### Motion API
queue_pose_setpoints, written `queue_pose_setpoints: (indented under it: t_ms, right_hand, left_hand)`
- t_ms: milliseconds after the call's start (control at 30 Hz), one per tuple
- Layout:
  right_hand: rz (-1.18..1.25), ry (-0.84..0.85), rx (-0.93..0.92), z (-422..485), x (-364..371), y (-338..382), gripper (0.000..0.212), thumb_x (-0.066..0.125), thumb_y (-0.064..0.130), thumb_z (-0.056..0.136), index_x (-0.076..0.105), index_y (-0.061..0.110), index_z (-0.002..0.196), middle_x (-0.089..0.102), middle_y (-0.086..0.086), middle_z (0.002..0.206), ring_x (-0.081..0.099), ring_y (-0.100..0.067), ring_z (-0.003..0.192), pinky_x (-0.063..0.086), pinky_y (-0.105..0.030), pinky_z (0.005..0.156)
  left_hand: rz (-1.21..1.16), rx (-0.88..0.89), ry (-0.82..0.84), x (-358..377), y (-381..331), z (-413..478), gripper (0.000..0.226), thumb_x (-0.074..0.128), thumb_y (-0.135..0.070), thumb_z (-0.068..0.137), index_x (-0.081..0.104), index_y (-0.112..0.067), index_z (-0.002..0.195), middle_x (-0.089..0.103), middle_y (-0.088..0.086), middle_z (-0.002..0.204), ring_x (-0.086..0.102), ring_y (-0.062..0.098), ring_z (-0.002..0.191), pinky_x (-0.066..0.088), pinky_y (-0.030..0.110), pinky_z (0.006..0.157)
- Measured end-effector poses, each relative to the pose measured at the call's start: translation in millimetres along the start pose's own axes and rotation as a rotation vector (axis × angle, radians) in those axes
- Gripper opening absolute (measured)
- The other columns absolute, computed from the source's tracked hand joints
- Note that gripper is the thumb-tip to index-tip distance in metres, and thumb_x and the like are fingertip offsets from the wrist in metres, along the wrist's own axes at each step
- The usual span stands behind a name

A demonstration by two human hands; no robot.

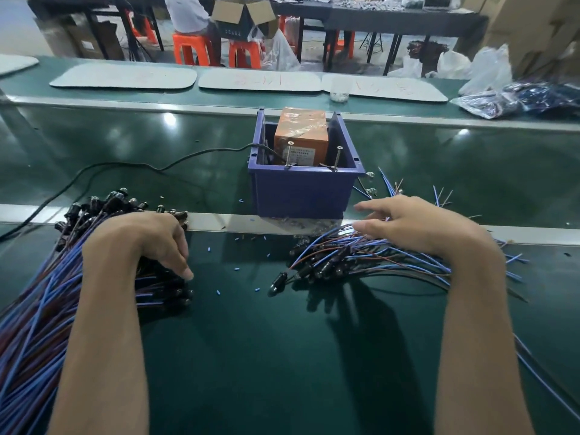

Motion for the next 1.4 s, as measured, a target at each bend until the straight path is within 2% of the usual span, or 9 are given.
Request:
queue_pose_setpoints:
  t_ms: [233,367,500,633,933,1133,1200,1300,1400]
  right_hand:
    - [-0.011,0.017,-0.003,3.7,1.1,-1.8,0.051,0.053,0.049,0.092,0.044,0.034,0.14,0.061,0.021,0.102,0.049,-0.008,0.101,0.031,-0.025,0.086]
    - [0.007,0.01,0.001,4.1,1.3,-3.5,0.051,0.053,0.05,0.092,0.045,0.034,0.139,0.061,0.02,0.102,0.05,-0.008,0.101,0.032,-0.026,0.085]
    - [0.019,0.003,0.003,3.4,-0.2,-4.4,0.051,0.053,0.051,0.091,0.045,0.035,0.139,0.059,0.022,0.099,0.05,-0.007,0.1,0.031,-0.024,0.084]
    - [0.02,0.005,0.006,3.0,0.1,-3.3,0.051,0.052,0.051,0.091,0.045,0.035,0.139,0.058,0.021,0.101,0.049,-0.007,0.099,0.03,-0.024,0.084]
    - [0.013,0.015,0.004,1.3,0.0,-1.7,0.051,0.052,0.052,0.091,0.045,0.035,0.139,0.059,0.02,0.104,0.049,-0.007,0.102,0.031,-0.025,0.085]
    - [0.053,0.065,-0.022,0.2,3.2,4.6,0.059,0.073,0.037,0.081,0.05,0.038,0.134,0.064,0.015,0.112,0.061,-0.009,0.105,0.042,-0.029,0.097]
    - [0.079,0.04,-0.067,-0.4,2.9,12.5,0.056,0.079,0.027,0.077,0.057,0.038,0.127,0.065,0.013,0.11,0.064,-0.007,0.096,0.046,-0.025,0.092]
    - [0.074,0.015,-0.189,1.8,8.6,35.1,0.046,0.082,0.018,0.073,0.068,0.035,0.114,0.064,0.018,0.092,0.06,0.003,0.077,0.043,-0.004,0.069]
    - [-0.037,0.06,-0.298,9.7,30.3,62.6,0.04,0.082,0.018,0.072,0.072,0.031,0.108,0.054,0.017,0.082,0.051,0.004,0.071,0.039,-0.003,0.061]
  left_hand:
    - [-0.04,0.036,0.067,14.3,-9.9,10.8,0.029,0.086,-0.008,0.061,0.068,-0.017,0.082,0.075,0.004,0.09,0.068,0.022,0.096,0.05,0.038,0.096]
    - [-0.035,0.028,0.044,12.4,-11.2,11.2,0.032,0.087,-0.011,0.06,0.067,-0.016,0.084,0.076,0.002,0.087,0.068,0.021,0.094,0.051,0.036,0.094]
    - [-0.113,0.024,-0.22,-9.7,-8.8,8.6,0.04,0.089,-0.034,0.059,0.065,-0.02,0.088,0.072,-0.001,0.093,0.064,0.021,0.093,0.051,0.035,0.089]
    - [-0.271,-0.097,-0.532,-28.3,-3.1,4.3,0.058,0.082,-0.043,0.069,0.056,-0.024,0.118,0.065,0.004,0.117,0.056,0.029,0.113,0.046,0.043,0.098]
    - [-0.304,-0.17,-0.503,-16.1,-7.8,4.1,0.027,0.083,-0.031,0.071,0.068,-0.031,0.094,0.067,0.006,0.114,0.059,0.029,0.11,0.047,0.037,0.094]
    - [-0.289,-0.178,-0.516,-20.3,-3.8,3.4,0.04,0.082,-0.031,0.072,0.066,-0.03,0.109,0.066,0.003,0.118,0.057,0.028,0.114,0.045,0.038,0.094]
    - [-0.274,-0.181,-0.47,-16.3,-4.0,4.4,0.043,0.083,-0.035,0.072,0.066,-0.03,0.111,0.065,0.002,0.121,0.055,0.026,0.117,0.045,0.038,0.098]
    - [-0.26,-0.185,-0.466,-12.4,-6.8,4.7,0.037,0.083,-0.032,0.072,0.067,-0.029,0.106,0.064,0.004,0.12,0.055,0.027,0.117,0.044,0.037,0.097]
    - [-0.222,-0.185,-0.451,-10.8,-10.6,3.8,0.029,0.082,-0.028,0.073,0.068,-0.029,0.098,0.065,0.006,0.113,0.056,0.029,0.112,0.043,0.035,0.092]
Point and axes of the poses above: each hand's wrist, its own z-axis towards the middle knuckle, its own x-axis out of the palm, y = z × x, the point moved 6 cm from there along z, towards the middle knuckle
